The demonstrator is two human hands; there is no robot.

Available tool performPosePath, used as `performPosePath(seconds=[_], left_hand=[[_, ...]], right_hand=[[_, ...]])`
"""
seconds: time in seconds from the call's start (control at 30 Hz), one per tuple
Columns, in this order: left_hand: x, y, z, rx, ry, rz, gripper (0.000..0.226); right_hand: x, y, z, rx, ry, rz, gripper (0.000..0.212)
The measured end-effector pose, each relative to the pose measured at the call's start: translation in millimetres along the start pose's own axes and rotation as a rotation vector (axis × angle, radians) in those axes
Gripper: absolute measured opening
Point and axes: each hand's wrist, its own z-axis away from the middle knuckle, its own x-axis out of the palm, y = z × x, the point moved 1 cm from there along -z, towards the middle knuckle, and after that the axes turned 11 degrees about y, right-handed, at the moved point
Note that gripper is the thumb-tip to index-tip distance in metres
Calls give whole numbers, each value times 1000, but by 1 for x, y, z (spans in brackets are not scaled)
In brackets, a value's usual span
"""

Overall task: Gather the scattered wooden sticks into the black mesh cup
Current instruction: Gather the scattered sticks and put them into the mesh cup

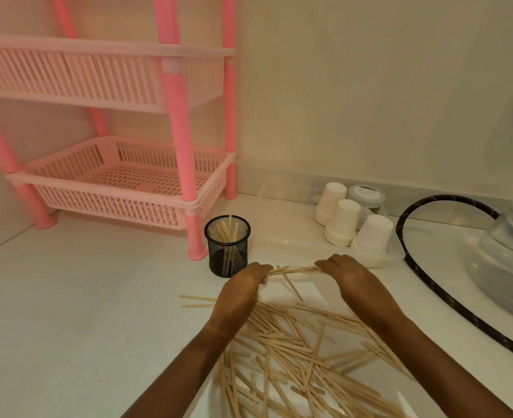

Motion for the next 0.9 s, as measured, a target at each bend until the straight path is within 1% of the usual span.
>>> performPosePath(seconds=[0.07, 0.1, 0.17, 0.23, 0.3, 0.37, 0.43, 0.5, 0.63, 0.77, 0.9], left_hand=[[-6, 0, -2, 0, 70, 18, 23], [-10, 0, -4, -12, 103, 27, 23], [-18, 0, -7, -43, 154, 75, 23], [-26, 0, -11, -84, 183, 141, 21], [-32, 2, -15, -124, 223, 216, 20], [-36, 4, -19, -178, 268, 282, 20], [-39, 6, -24, -250, 298, 376, 21], [-39, 9, -26, -322, 312, 500, 19], [-33, 15, -23, -461, 299, 795, 19], [-27, 17, -22, -597, 273, 924, 18], [-27, 16, -20, -715, 237, 1067, 21]], right_hand=[[-5, 7, -4, 48, 52, -39, 54], [-7, 10, -6, 78, 87, -62, 52], [-11, 14, -8, 169, 164, -152, 38], [-13, 15, -9, 278, 249, -296, 25], [-12, 11, -12, 405, 310, -465, 22], [-7, 5, -16, 545, 319, -647, 21], [-1, -6, -23, 645, 314, -812, 18], [5, -20, -31, 663, 306, -883, 17], [18, -52, -43, 586, 282, -857, 19], [32, -70, -43, 543, 132, -797, 21], [42, -76, -38, 608, 54, -805, 23]])
